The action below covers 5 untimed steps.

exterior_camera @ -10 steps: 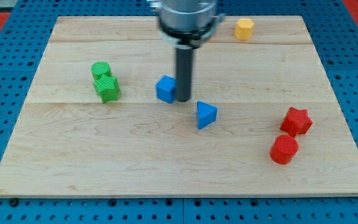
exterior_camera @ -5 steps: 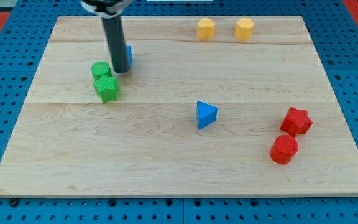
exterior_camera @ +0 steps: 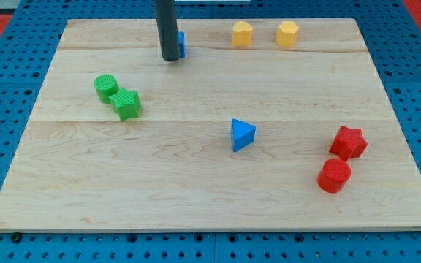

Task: Move blue cube to the top center of the board

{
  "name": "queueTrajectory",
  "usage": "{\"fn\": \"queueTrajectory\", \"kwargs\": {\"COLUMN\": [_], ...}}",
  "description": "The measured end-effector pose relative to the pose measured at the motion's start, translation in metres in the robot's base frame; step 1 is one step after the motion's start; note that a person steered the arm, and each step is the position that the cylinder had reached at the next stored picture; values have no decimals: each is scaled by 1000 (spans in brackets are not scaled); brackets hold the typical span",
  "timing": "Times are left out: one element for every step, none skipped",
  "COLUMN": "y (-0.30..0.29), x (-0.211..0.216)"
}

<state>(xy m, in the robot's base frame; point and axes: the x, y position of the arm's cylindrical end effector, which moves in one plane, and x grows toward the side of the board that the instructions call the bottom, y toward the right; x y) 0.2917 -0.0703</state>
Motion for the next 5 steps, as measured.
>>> {"fn": "queueTrajectory", "kwargs": {"y": [-14, -31, -26, -51, -51], "x": [-18, -36, -45, -58, -70]}}
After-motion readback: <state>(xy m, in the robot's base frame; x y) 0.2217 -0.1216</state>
